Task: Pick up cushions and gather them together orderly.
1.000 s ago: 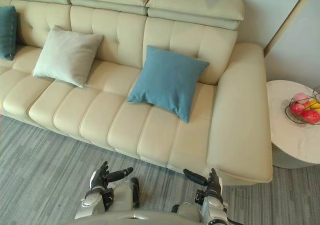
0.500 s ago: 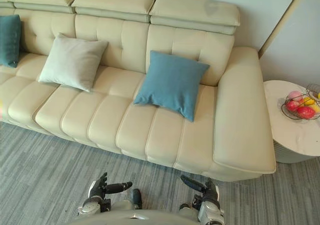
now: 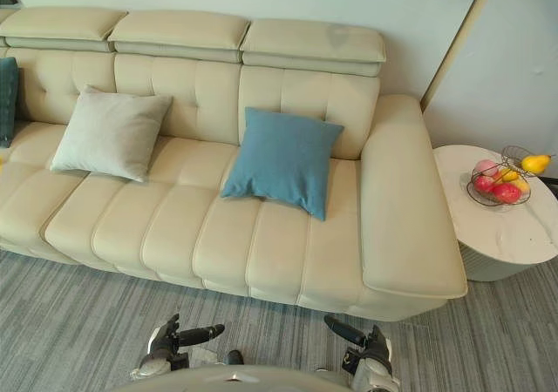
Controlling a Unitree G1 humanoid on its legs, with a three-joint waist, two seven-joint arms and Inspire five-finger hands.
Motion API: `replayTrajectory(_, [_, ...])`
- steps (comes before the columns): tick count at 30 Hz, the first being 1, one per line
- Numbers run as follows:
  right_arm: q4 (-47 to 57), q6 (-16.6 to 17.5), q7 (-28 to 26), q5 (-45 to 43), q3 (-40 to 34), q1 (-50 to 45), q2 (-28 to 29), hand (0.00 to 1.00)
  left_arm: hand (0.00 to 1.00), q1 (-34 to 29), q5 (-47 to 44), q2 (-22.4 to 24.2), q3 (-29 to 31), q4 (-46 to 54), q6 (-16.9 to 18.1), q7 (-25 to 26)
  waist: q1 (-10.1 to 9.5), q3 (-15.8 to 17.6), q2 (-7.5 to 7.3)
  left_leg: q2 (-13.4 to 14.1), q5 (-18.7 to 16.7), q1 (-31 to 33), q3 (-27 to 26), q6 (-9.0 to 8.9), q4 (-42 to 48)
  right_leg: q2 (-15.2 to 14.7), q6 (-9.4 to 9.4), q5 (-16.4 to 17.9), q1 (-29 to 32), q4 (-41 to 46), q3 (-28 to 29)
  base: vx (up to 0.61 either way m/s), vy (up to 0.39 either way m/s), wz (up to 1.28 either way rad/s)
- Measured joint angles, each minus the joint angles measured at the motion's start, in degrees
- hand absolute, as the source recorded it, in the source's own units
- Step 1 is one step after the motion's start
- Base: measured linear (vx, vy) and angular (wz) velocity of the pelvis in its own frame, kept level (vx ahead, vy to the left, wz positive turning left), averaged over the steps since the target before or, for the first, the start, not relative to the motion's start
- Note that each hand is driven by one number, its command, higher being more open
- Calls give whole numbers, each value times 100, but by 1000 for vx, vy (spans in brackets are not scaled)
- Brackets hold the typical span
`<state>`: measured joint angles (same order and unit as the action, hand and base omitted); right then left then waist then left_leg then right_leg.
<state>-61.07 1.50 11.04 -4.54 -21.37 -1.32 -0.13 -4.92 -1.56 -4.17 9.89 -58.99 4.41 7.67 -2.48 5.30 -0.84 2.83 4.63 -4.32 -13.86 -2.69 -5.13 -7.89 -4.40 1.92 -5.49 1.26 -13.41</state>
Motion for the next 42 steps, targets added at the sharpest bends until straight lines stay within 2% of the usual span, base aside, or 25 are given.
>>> replayTrajectory(6, [-46, -77, -122, 170, 11, -191, 0, 100, 100, 20, 0, 30, 40, -90, -13, -31, 35, 27, 56, 28, -42, -254, -146, -22, -23, -5, -64, -39, -264, -65, -24, -19, -3, -5])
replayTrajectory(11, [32, -219, -232, 336, 15, -288, 0, 100, 100, 12, 2, 117, 272, -96, -138, -82, 113, 66, 65, 156, -79, -444, -320, -77, -22, 43, -106, -64, -422, -97, -13, -34, -22, -11])
replayTrajectory(16, [245, -263, -233, 344, 17, -354, 34, 100, 100, 35, 2, 130, 276, -66, -141, -89, 118, 165, 60, 295, -95, -481, -500, -145, -19, 121, -97, -55, -463, -107, -26, -35, -35, -8])
replayTrajectory(18, [420, -264, -229, 342, 13, -421, 53, 100, 100, 92, 4, 149, 275, -70, -171, -126, 122, 233, 62, 400, -123, -458, -694, -181, 79, 162, -40, -9, -436, -47, -25, 3, -59, -6])
replayTrajectory(20, [437, -265, -228, 344, 13, -419, 53, 100, 100, 141, 6, 184, 273, -71, -208, -134, 123, 276, 30, 447, -224, -401, -717, -206, 275, 163, -26, 38, -358, 38, -1, 25, -53, -8])
replayTrajectory(22, [482, -269, -227, 346, 16, -411, 95, 100, 100, 187, 5, 224, 283, -71, -240, -137, 124, 284, 22, 571, -494, -184, -785, -256, 772, 169, 3, 191, -128, 348, 144, 59, -52, -39])
replayTrajectory(24, [597, -265, -226, 377, 22, -407, 149, 100, 100, 178, 39, 260, 282, -84, -251, -145, 172, 271, 67, 628, -668, -204, -1062, -335, 943, 233, 26, 292, 153, 606, 548, 71, -21, -80])
replayTrajectory(25, [625, -265, -226, 398, 22, -407, 154, 100, 100, 177, 51, 265, 278, -85, -251, -148, 195, 276, 76, 627, -668, -212, -1097, -335, 920, 262, 26, 292, 187, 613, 595, 64, -15, -68])
replayTrajectory(26, [689, -264, -226, 448, 23, -386, 163, 100, 100, 181, 109, 276, 278, -93, -253, -148, 299, 291, 96, 620, -663, -230, -1230, -337, 844, 285, 14, 277, 295, 648, 714, 48, -10, -42])
replayTrajectory(29, [754, -265, -225, 457, 87, -383, 169, 100, 100, 212, 128, 283, 285, -95, -258, -134, 314, 307, 103, 644, -663, -297, -1577, -338, 815, 345, -29, 222, 546, 771, 939, 41, 0, -75])
replayTrajectory(32, [799, -263, -232, 552, 299, -369, 148, 100, 100, 217, 179, 286, 297, -95, -260, -129, 310, 319, 96, 731, -671, -430, -2050, -326, 820, 477, -28, 9, 824, 837, 1053, -19, -36, -115])
replayTrajectory(34, [784, -264, -222, 622, 450, -276, 102, 100, 100, 220, 215, 261, 304, -94, -261, -126, 298, 394, 60, 871, -722, -572, -2648, -243, 965, 490, 121, -185, 1155, 1102, 389, -96, -100, -153])
replayTrajectory(35, [785, -264, -215, 623, 461, -264, 98, 100, 100, 260, 215, 251, 301, -94, -261, -131, 320, 432, 68, 899, -769, -581, -2722, -165, 1071, 436, 186, -183, 1224, 1132, 15, -114, -112, -112])
replayTrajectory(36, [791, -264, -209, 616, 455, -266, 103, 100, 100, 330, 215, 255, 299, -90, -260, -126, 348, 445, 6, 882, -812, -596, -2806, -103, 1194, 233, 568, 55, 1265, 1265, -665, -69, -79, -66])
replayTrajectory(37, [793, -267, -212, 599, 435, -251, 92, 100, 100, 365, 215, 280, 287, -88, -259, -120, 384, 463, 5, 874, -873, -637, -2829, -124, 1242, 45, 734, 285, 1294, 1509, -1034, -75, -66, -43])
replayTrajectory(38, [787, -243, -213, 614, 449, -241, 70, 100, 100, 367, 217, 313, 279, -83, -248, -122, 425, 482, 21, 870, -961, -736, -2867, -239, 1269, -136, 690, 426, 1287, 1771, -1412, -33, -30, -18])
replayTrajectory(40, [749, -220, -220, 681, 457, -230, 3, 100, 100, 366, 220, 396, 259, -91, -248, -139, 424, 459, 135, 961, -1119, -764, -2729, -436, 1121, 154, 613, 369, 1239, 1594, -1270, -60, -36, -31])
replayTrajectory(41, [664, -228, -225, 678, 453, -161, -39, 100, 100, 360, 221, 421, 251, -97, -252, -150, 416, 452, 212, 966, -1129, -695, -2616, -451, 1032, 335, 556, 298, 1234, 1316, -1199, -62, -45, -50])
replayTrajectory(42, [627, -251, -225, 669, 440, -140, -58, 100, 100, 338, 221, 417, 252, -100, -256, -149, 406, 439, 240, 969, -1120, -671, -2542, -436, 979, 442, 584, 241, 1235, 1143, -1176, -23, -38, -53])
